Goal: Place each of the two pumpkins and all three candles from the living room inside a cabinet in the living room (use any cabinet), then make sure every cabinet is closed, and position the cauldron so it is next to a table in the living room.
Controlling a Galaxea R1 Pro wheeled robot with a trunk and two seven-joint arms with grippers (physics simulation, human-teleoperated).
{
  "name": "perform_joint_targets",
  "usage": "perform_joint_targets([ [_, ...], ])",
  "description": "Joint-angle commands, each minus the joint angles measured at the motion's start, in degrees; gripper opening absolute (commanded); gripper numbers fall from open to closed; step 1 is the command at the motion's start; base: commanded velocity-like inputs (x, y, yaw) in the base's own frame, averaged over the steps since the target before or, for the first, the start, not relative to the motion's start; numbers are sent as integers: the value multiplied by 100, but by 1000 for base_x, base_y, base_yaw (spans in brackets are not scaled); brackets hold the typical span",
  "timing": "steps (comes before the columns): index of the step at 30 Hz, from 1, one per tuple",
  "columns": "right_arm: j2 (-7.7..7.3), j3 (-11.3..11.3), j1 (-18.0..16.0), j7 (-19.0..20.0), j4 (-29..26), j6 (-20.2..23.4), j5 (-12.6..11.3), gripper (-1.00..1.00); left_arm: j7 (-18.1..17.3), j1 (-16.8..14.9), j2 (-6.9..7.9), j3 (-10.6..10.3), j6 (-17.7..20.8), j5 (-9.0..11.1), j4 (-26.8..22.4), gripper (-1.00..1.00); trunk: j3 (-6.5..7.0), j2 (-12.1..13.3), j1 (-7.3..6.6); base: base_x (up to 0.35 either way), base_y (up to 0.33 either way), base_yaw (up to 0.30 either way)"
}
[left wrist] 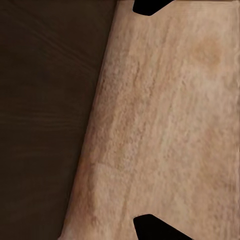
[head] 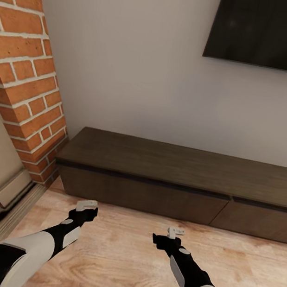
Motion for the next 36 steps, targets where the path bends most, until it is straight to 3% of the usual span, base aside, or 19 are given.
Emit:
perform_joint_targets([
  [1, -8, 56, 0, -5, -1, 24, -47, 100, 23, -3, 0, -46, 43, 49, 1, 100, 19, 0, -3, 0, 0, 0],
  [8, -27, 398, 180, -10, 160, 22, 353, 100, 24, -4, -8, -44, 356, 145, 18, 100, 175, 9, -21, 0, 0, 0],
  [15, -31, 442, 346, -3, 195, 46, 640, 100, 34, 11, -12, -44, 385, 161, 265, 100, 305, 19, -39, 0, 0, 0],
  [20, -32, 415, 374, 0, 202, 731, 682, 100, -42, 112, -7, -27, 389, 230, 349, 100, 372, 25, -52, 0, 0, 0],
  [23, -30, 395, 376, 17, 197, 1374, 678, 100, -78, 127, -5, -26, 410, 532, 357, 100, 411, 29, -60, 0, 0, 0],
  [28, -33, 387, 373, 31, 195, 2066, 676, 100, -87, 144, 3, -26, 628, 865, 386, 100, 476, 36, -73, 0, 0, 0],
  [36, -33, 386, 376, 38, 194, 2647, 675, 100, -98, 165, -2, -33, 912, 960, 410, 100, 579, 47, -94, 0, 0, 0],
])
